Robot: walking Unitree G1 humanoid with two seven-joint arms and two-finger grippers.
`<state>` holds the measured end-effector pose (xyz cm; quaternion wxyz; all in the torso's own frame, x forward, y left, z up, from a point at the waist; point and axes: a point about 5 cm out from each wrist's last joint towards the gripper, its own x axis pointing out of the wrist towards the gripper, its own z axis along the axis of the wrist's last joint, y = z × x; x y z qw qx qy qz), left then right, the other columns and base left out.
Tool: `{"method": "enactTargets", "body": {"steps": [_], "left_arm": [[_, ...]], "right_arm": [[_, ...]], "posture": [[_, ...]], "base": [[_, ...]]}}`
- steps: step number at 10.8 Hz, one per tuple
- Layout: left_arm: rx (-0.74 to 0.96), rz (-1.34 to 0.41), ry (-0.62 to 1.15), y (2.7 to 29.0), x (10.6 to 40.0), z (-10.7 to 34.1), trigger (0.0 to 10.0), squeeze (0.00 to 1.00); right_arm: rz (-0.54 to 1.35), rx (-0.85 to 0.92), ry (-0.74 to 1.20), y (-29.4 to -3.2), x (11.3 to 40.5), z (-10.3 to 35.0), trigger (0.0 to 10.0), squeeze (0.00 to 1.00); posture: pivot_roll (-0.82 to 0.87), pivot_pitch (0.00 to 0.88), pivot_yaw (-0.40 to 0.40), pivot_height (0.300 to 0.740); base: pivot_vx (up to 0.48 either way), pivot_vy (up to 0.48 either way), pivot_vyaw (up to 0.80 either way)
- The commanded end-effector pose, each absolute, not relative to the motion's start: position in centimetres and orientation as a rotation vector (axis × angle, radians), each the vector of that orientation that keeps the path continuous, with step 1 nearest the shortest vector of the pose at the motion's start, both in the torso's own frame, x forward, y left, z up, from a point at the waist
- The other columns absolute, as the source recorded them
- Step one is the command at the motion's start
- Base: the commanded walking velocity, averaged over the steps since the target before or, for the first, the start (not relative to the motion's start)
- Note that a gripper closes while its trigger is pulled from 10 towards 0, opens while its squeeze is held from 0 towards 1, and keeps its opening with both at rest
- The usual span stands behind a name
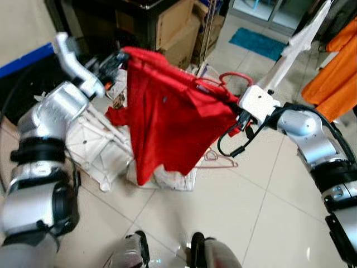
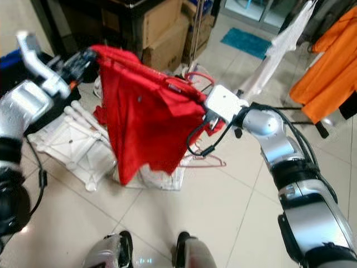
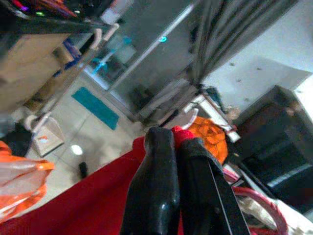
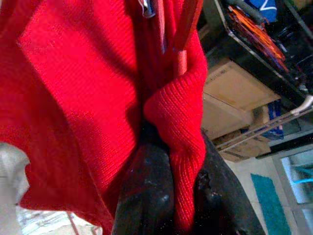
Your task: Hang hanger
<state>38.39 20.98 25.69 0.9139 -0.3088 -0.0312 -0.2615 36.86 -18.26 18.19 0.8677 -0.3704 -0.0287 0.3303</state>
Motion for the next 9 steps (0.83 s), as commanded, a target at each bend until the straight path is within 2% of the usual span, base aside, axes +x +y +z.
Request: {"method": "enactTargets", "body": {"steps": [1,2,3,9], "left_arm": [[-0.603,-0.351,-0.451,26.7,36.2,33.5,0.0,0.0],[-0.448,-0.309,-0.465,25.9,36.1,34.0,0.0,0.0],[-0.197,-0.263,-0.45,24.7,35.9,34.0,0.0,0.0],[-0.197,-0.263,-0.45,24.7,35.9,34.0,0.0,0.0]], "right_arm": [[0.478,-0.811,0.34,-26.7,34.7,13.2,0.0,0.0],[0.492,-0.813,0.341,-26.0,34.6,12.6,0.0,0.0],[0.49,-0.832,0.353,-25.9,34.6,12.2,0.0,0.0],[0.49,-0.832,0.353,-25.9,34.6,12.2,0.0,0.0]], "posture": [[-0.14,0.181,-0.071,0.74],[-0.14,0.181,-0.071,0.74],[-0.14,0.18,-0.072,0.74],[-0.14,0.18,-0.072,0.74]], "base": [[0.0,0.0,0.0],[0.0,0.0,0.0],[0.0,0.0,0.0],[0.0,0.0,0.0]]}}
